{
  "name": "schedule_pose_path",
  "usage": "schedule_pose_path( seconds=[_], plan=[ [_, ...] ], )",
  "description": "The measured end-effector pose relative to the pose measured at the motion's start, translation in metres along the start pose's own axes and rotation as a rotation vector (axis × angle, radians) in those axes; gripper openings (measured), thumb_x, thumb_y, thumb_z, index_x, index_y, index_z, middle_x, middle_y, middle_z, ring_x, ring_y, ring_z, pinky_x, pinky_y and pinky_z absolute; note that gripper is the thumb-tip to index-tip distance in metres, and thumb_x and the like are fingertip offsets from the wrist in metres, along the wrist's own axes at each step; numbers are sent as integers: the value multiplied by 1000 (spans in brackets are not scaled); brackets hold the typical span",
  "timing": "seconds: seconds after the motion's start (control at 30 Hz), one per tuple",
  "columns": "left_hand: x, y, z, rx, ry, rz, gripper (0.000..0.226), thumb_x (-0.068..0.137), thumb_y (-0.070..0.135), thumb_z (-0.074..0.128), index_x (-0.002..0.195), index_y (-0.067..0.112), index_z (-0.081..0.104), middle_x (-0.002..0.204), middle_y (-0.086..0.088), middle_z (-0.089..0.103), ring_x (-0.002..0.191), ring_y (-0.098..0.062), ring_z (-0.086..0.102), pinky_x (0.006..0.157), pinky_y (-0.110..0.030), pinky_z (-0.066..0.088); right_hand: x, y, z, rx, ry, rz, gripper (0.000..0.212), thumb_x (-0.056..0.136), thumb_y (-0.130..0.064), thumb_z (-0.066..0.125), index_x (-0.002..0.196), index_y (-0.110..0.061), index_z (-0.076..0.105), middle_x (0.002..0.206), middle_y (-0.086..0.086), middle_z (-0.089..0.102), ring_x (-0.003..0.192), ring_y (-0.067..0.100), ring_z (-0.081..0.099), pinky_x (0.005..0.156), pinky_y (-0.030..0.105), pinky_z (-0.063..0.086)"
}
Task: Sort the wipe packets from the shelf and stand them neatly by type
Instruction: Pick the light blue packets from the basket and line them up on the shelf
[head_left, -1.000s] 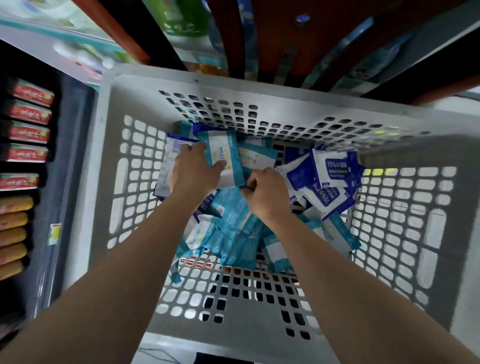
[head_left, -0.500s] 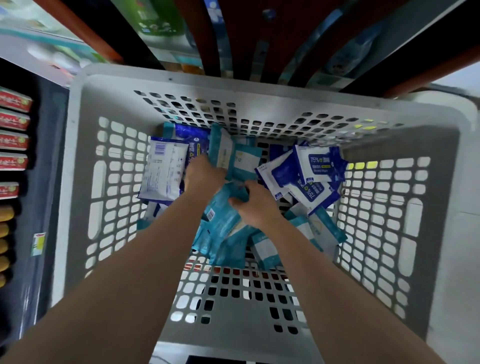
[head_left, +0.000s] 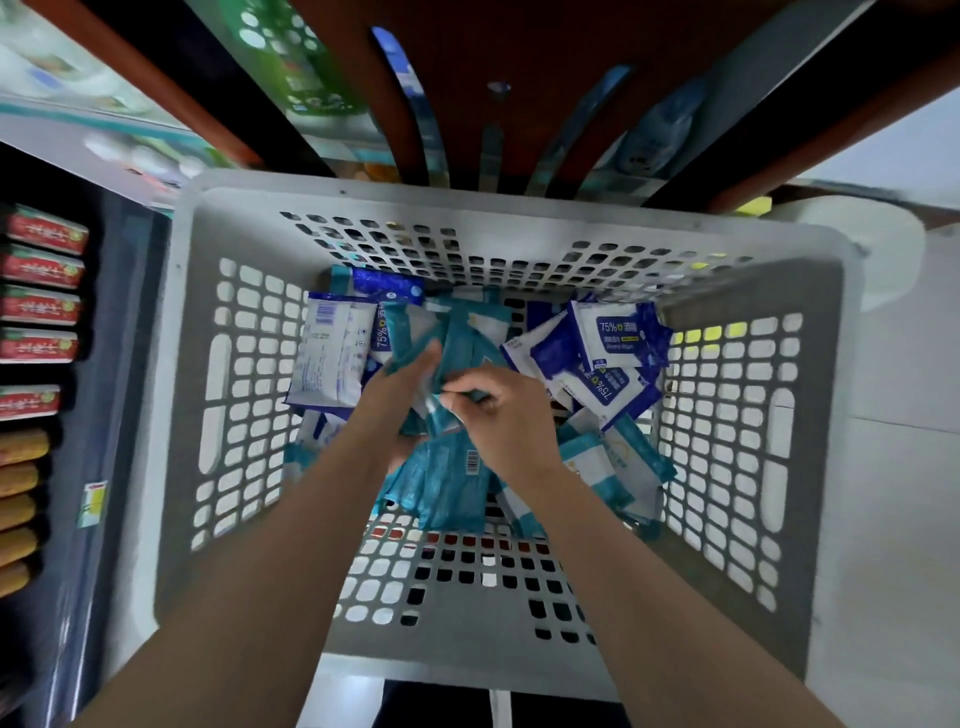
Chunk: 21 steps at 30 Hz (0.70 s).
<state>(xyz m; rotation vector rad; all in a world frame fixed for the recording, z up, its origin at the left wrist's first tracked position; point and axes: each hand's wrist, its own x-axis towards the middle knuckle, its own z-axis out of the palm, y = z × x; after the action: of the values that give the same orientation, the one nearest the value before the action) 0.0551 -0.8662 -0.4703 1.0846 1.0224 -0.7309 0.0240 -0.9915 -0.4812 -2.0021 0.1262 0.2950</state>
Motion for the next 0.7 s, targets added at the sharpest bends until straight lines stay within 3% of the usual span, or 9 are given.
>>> schedule_pose_path(
  seconds=[0.1, 0.17, 0.23, 0.3, 0.43, 0.5, 0.57, 0.63, 0.7],
  plan=[
    [3, -6, -5, 44, 112, 4, 26, 94, 29, 59, 112, 11, 60, 90, -7, 67, 79, -23, 65, 69, -39, 57, 1, 0, -14, 69, -20, 141, 3, 89, -15, 65, 87, -15, 67, 84, -2, 70, 67, 5, 58, 62, 24, 48],
    [1, -10, -10, 85, 134, -31, 22, 96, 27, 56, 110, 11, 58, 88, -7, 65, 80, -24, 63, 75, -42, 56, 3, 2, -32, 86, 86, 264, 7, 95, -17, 56, 88, -20, 56, 78, -3, 63, 58, 4, 48, 55, 22, 40],
    [-4, -14, -14, 129, 146, -57, 20, 96, 25, 56, 109, 9, 57, 87, -8, 64, 78, -24, 61, 66, -38, 57, 3, 8, -54, 127, 254, 397, 7, 98, -18, 51, 91, -19, 51, 73, -4, 56, 56, 7, 45, 53, 25, 38],
    [-9, -21, -15, 182, 138, -72, 16, 96, 20, 56, 107, 9, 57, 85, -7, 63, 74, -23, 60, 57, -35, 55, -1, 20, -76, 115, 306, 495, 6, 99, -19, 49, 93, -17, 51, 74, -2, 54, 60, 13, 49, 53, 28, 39],
    [-16, -37, -8, 379, 55, -56, 15, 93, 9, 59, 108, 7, 59, 89, -9, 67, 77, -25, 62, 65, -39, 52, -13, 49, -103, -144, 22, 603, 6, 98, -19, 48, 96, -15, 52, 77, -5, 51, 69, 18, 54, 56, 29, 43],
    [-17, -48, 1, 537, 12, -8, 17, 90, 6, 63, 106, 11, 57, 98, -9, 67, 80, -22, 63, 75, -41, 54, -24, 63, -107, -304, -121, 634, 7, 97, -17, 47, 95, -14, 52, 82, 1, 55, 68, 16, 50, 55, 27, 37],
    [-16, -62, 16, 681, -66, 56, 30, 88, 3, 65, 114, 12, 54, 113, -9, 62, 88, -19, 61, 83, -37, 52, -36, 76, -106, -435, -224, 654, 12, 96, -17, 45, 99, -12, 56, 94, 8, 61, 76, 22, 53, 63, 28, 39],
    [-12, -80, 33, 838, -173, 63, 41, 89, 5, 63, 128, 11, 51, 124, -4, 57, 101, -16, 56, 89, -31, 47, -46, 84, -100, -567, -279, 636, 18, 94, -15, 46, 108, -11, 57, 105, 12, 63, 90, 28, 57, 70, 30, 41],
    [-7, -102, 49, 1187, -323, 48, 43, 92, 10, 58, 134, 10, 47, 128, -3, 55, 108, -17, 55, 87, -25, 44, -54, 88, -94, -652, -226, 561, 26, 92, -13, 48, 117, -10, 57, 116, 13, 58, 104, 30, 55, 79, 34, 44]
  ],
)
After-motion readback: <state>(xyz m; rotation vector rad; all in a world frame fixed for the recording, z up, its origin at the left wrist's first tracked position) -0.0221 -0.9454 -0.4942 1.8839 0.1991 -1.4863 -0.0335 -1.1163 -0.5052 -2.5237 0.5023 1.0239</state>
